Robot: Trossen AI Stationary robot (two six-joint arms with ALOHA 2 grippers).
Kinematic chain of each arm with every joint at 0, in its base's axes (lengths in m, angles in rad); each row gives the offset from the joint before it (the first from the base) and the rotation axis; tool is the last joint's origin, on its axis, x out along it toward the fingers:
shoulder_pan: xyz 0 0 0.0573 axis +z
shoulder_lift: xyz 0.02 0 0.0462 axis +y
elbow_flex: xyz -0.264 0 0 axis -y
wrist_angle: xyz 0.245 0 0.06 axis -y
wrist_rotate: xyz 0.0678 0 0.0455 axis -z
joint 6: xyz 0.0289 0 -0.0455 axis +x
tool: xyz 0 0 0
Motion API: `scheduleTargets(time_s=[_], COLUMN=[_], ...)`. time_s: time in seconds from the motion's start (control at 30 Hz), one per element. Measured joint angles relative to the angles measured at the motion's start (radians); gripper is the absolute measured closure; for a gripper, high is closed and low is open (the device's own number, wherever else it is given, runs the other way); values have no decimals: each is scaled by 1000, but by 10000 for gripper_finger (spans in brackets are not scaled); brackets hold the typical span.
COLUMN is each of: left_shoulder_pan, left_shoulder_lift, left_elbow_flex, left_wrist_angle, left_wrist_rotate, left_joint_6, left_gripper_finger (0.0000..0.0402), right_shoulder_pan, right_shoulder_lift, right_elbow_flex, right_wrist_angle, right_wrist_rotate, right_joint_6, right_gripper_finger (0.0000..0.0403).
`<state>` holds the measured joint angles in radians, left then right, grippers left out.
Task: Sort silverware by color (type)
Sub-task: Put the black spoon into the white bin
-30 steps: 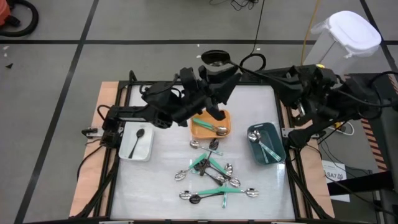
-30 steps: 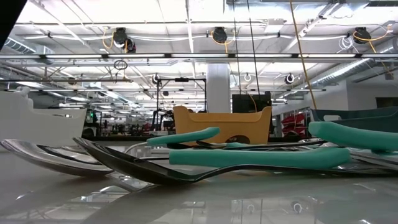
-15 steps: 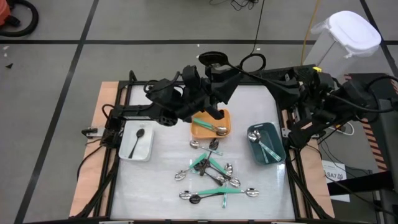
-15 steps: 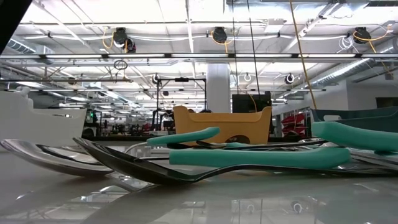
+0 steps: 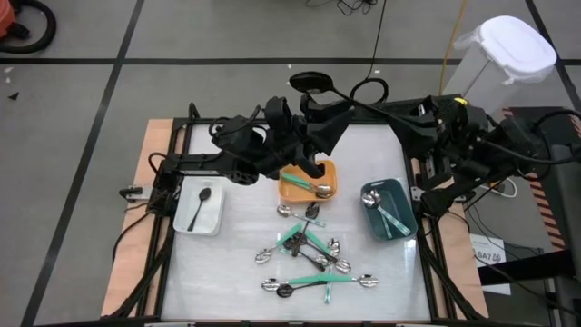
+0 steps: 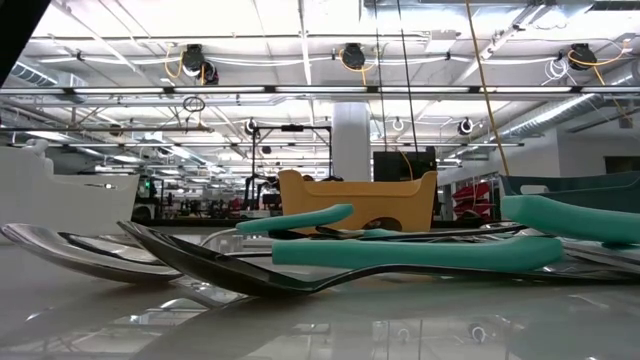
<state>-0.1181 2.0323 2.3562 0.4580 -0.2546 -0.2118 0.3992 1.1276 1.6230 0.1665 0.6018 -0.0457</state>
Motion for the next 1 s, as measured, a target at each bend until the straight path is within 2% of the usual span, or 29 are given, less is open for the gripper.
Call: scheduleTargets(time_s=[0.47, 0.77, 1.0], left_shoulder_pan=[0, 0, 1], left_shoulder_lift=[0, 0, -1], left_elbow_flex=[0, 0, 0], left_wrist_angle=[2, -6, -34], left_wrist_rotate=[-6, -8, -8], left_joint_6=[33, 23, 0], left_gripper_finger=[247, 321, 332], right_shoulder_pan=[-1, -1, -1], right_shoulder_lift=[28, 31, 31], right_elbow_flex=[0, 0, 0], right_wrist_angle=[2, 3, 26], right_wrist_rotate=[30, 30, 30], right_joint_6=[-30, -27, -34], right_gripper_finger=[400, 400, 400])
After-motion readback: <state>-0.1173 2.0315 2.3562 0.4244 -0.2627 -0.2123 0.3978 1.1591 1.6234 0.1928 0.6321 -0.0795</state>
